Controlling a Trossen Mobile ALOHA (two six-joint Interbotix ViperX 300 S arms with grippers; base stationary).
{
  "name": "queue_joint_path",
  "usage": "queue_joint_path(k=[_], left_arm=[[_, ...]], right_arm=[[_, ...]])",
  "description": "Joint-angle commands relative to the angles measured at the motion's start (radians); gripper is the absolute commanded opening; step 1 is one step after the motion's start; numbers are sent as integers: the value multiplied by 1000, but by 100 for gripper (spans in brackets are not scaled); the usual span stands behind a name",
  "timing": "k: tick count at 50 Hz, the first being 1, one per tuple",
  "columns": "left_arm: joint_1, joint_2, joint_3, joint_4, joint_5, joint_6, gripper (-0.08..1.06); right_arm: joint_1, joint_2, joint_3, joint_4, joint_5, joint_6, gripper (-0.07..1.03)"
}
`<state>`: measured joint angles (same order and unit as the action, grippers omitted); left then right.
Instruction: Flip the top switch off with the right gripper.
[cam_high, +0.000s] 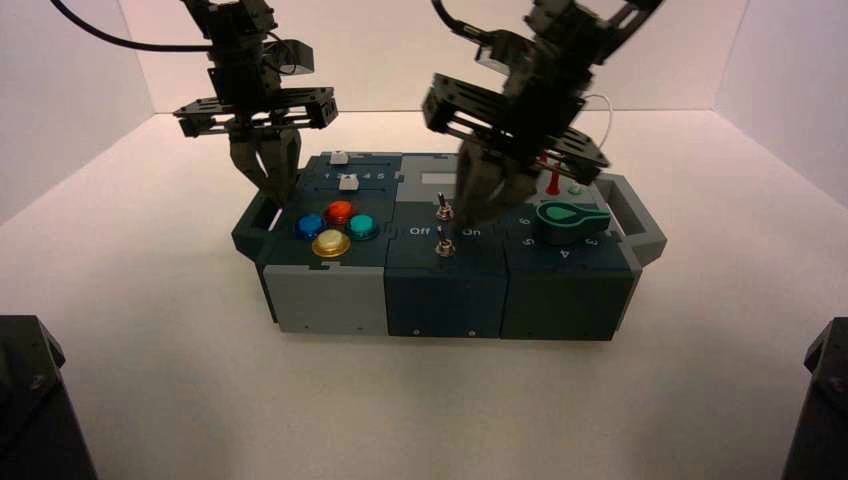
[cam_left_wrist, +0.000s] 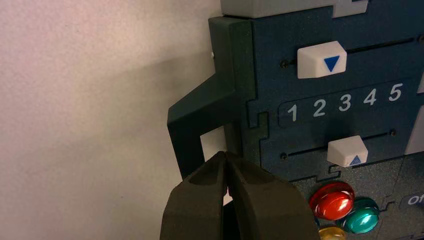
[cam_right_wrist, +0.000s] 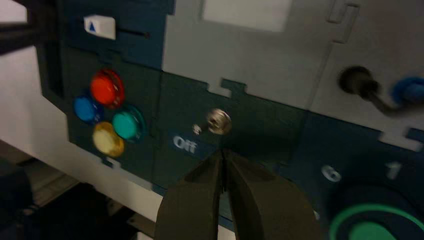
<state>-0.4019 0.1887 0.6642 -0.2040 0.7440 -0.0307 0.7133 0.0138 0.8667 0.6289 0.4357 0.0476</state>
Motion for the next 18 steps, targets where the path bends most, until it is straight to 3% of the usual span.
queue_joint_path(k=[1,18], left_arm=[[-40,-25,-9,-5,-40,8,-3],[-41,-55,9,-5,-49,5,-3]], right_arm=[[-2,-43,31,-12,-2,-11,-2],[-2,-126,80,-38,12,-40,-2]])
